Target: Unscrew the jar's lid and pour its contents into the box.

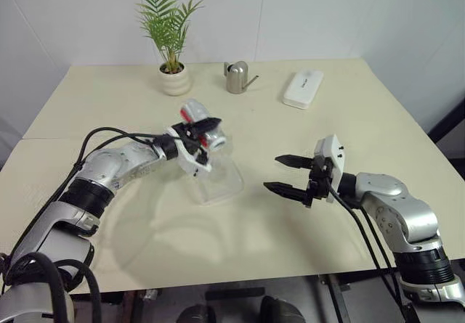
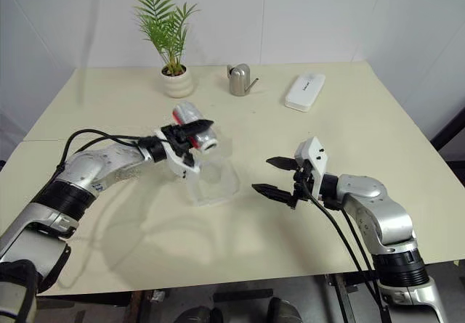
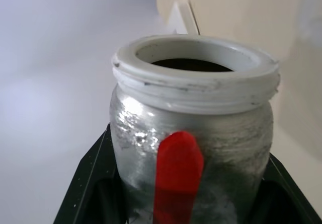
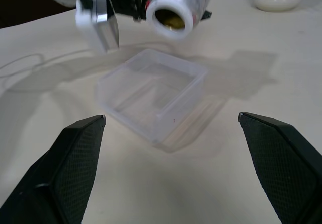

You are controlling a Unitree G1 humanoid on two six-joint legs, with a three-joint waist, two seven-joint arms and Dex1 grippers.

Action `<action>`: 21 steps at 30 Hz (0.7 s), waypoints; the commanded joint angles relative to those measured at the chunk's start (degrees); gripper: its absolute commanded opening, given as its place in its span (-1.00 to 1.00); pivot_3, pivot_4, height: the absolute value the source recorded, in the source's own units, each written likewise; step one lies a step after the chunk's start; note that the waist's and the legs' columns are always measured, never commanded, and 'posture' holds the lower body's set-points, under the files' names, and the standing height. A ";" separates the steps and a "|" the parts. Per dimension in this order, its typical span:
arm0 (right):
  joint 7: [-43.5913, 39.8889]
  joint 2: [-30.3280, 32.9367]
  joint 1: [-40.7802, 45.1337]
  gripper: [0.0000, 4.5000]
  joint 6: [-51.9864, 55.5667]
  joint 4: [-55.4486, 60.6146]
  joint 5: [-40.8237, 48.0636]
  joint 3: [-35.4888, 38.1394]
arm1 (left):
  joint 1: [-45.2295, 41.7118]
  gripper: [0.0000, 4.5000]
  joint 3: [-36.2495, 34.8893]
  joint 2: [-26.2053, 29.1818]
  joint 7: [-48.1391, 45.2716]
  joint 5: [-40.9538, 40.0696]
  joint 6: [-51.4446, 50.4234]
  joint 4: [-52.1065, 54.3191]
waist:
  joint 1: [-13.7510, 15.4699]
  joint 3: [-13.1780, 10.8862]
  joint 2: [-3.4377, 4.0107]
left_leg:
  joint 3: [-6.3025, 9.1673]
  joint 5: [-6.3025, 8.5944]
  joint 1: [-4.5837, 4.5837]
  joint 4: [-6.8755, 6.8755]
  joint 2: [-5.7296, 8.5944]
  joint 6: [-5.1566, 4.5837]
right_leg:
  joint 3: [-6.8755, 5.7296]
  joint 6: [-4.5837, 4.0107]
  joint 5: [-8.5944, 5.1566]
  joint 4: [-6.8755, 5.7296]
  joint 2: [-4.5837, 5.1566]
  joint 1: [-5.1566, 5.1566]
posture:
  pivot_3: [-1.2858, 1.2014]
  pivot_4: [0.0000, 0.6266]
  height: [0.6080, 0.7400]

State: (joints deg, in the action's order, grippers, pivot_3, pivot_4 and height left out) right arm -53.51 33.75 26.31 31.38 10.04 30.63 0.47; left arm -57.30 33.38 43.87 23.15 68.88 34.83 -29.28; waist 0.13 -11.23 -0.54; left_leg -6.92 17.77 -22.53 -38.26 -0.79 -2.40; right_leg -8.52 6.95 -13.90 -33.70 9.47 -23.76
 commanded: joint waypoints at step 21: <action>3.27 -3.31 -0.74 0.98 -0.71 3.05 2.53 1.22 | -3.46 -0.12 1.87 5.95 9.24 3.43 1.23 2.81 | -0.15 0.00 -0.01 | -0.01 -0.03 -0.01 -0.08 -0.03 -0.05 | 0.00 0.01 -0.01 -0.09 0.04 -0.03 | 0.03 -0.52 1.00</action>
State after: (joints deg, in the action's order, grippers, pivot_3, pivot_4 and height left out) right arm -49.95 30.72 25.67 31.41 11.47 32.10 0.45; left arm -60.61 38.51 48.61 34.55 77.00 34.21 -29.13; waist -0.02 -11.23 -0.55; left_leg -6.92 17.74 -22.54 -38.36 -0.82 -2.45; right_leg -8.52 6.96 -13.91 -33.79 9.52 -23.79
